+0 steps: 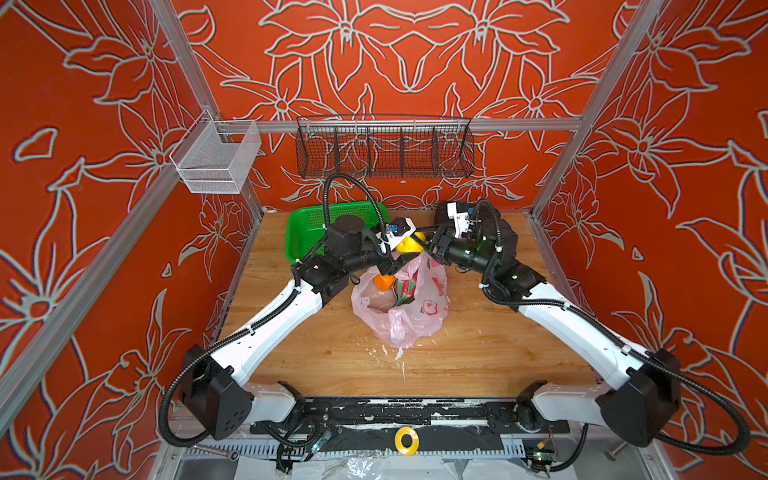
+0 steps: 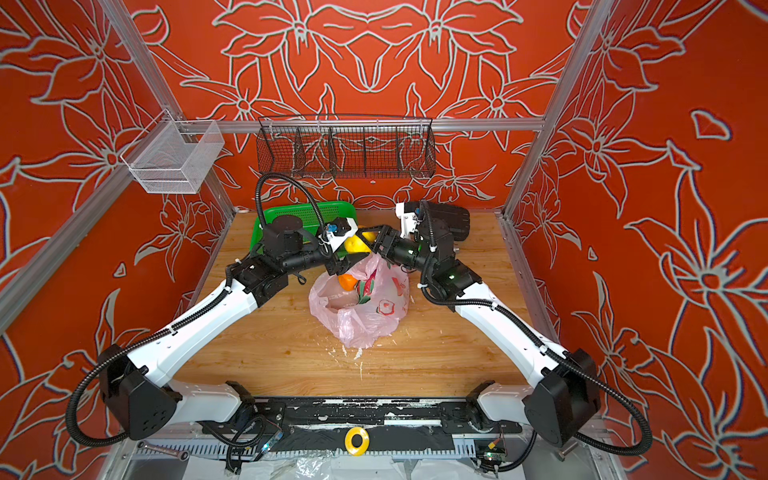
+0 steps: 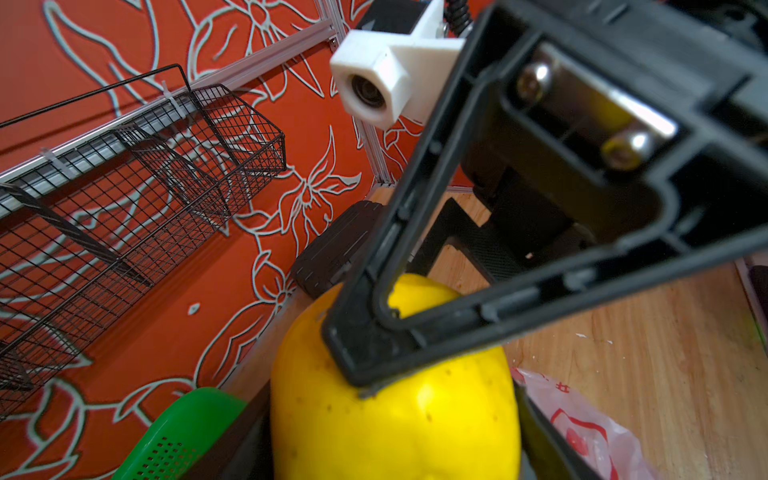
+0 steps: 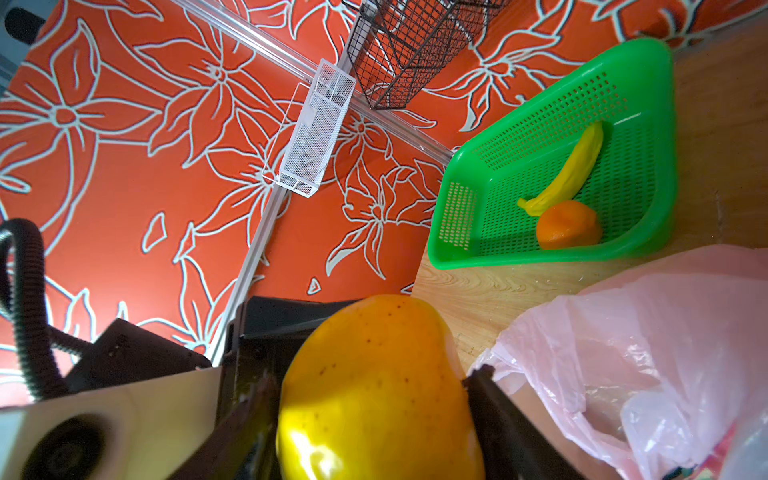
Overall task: Untie the knot of the plastic bag and take out the fruit
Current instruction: 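Grasp the yellow fruit with the left gripper from the right gripper, then drop the yellow fruit into the green basket with the left gripper while right withdraws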
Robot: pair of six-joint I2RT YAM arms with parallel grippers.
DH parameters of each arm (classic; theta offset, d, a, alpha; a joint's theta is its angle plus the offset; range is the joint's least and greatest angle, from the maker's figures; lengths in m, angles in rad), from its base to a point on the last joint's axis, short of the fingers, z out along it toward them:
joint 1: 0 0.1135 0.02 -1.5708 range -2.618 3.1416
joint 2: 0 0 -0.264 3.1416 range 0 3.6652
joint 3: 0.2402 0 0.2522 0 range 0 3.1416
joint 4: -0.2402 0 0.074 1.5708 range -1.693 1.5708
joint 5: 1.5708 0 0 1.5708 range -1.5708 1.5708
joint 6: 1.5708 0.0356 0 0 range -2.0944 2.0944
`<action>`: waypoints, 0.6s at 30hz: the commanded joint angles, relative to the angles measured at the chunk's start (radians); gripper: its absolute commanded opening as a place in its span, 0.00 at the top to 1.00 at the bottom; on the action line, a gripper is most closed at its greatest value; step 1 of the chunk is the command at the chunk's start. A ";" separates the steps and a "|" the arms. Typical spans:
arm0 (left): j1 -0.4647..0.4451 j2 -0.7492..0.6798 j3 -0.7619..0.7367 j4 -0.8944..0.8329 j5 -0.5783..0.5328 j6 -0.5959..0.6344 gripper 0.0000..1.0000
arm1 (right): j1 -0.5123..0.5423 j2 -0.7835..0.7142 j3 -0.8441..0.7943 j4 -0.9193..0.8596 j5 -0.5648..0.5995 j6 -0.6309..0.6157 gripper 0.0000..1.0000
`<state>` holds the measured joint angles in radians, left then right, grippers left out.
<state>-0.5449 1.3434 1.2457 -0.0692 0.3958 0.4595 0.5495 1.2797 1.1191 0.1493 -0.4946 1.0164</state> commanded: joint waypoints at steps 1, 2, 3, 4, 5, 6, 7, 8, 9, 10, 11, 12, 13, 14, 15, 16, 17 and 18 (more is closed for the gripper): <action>-0.013 0.014 0.035 -0.019 -0.074 -0.070 0.47 | 0.001 -0.065 0.001 0.010 0.033 -0.037 0.16; -0.014 0.017 0.040 -0.018 -0.121 -0.097 0.49 | 0.001 -0.084 -0.009 0.010 0.048 -0.053 0.14; -0.013 0.019 0.045 -0.020 -0.164 -0.122 0.49 | -0.001 -0.100 -0.019 0.012 0.068 -0.068 0.12; -0.013 0.021 0.048 -0.023 -0.198 -0.141 0.50 | -0.002 -0.116 -0.030 0.014 0.086 -0.079 0.10; -0.013 0.023 0.052 -0.023 -0.235 -0.162 0.50 | -0.005 -0.136 -0.043 0.018 0.106 -0.090 0.09; -0.013 0.026 0.055 -0.024 -0.274 -0.183 0.51 | -0.004 -0.155 -0.057 0.022 0.126 -0.104 0.07; -0.010 0.028 0.058 -0.024 -0.308 -0.202 0.52 | -0.005 -0.170 -0.066 0.024 0.144 -0.113 0.06; -0.004 0.031 0.063 -0.030 -0.338 -0.227 0.53 | -0.006 -0.188 -0.082 0.023 0.163 -0.122 0.05; 0.008 0.034 0.068 -0.036 -0.359 -0.256 0.53 | -0.006 -0.205 -0.099 0.024 0.182 -0.134 0.04; 0.023 0.037 0.073 -0.042 -0.375 -0.286 0.54 | -0.005 -0.216 -0.110 0.024 0.192 -0.140 0.04; 0.044 0.039 0.076 -0.048 -0.385 -0.328 0.55 | -0.006 -0.227 -0.119 0.026 0.198 -0.147 0.03; 0.073 0.041 0.077 -0.052 -0.387 -0.376 0.56 | -0.006 -0.236 -0.130 0.024 0.204 -0.154 0.03; 0.101 0.044 0.074 -0.053 -0.385 -0.420 0.56 | -0.006 -0.240 -0.136 0.022 0.204 -0.155 0.03; 0.133 0.049 0.071 -0.057 -0.386 -0.472 0.57 | -0.005 -0.242 -0.142 0.024 0.199 -0.154 0.03; 0.170 0.058 0.071 -0.067 -0.384 -0.520 0.57 | -0.005 -0.241 -0.146 0.024 0.190 -0.152 0.03; 0.195 0.068 0.073 -0.073 -0.377 -0.554 0.58 | -0.006 -0.240 -0.147 0.022 0.180 -0.151 0.03; 0.230 0.080 0.078 -0.090 -0.371 -0.585 0.58 | -0.005 -0.239 -0.149 0.017 0.170 -0.148 0.03; 0.262 0.097 0.087 -0.110 -0.370 -0.610 0.59 | -0.005 -0.238 -0.151 0.015 0.162 -0.147 0.03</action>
<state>-0.3511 1.4059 1.3052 -0.1314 0.0494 0.0040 0.5465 1.0454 0.9798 0.1555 -0.3290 0.8795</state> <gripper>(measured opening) 0.694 0.971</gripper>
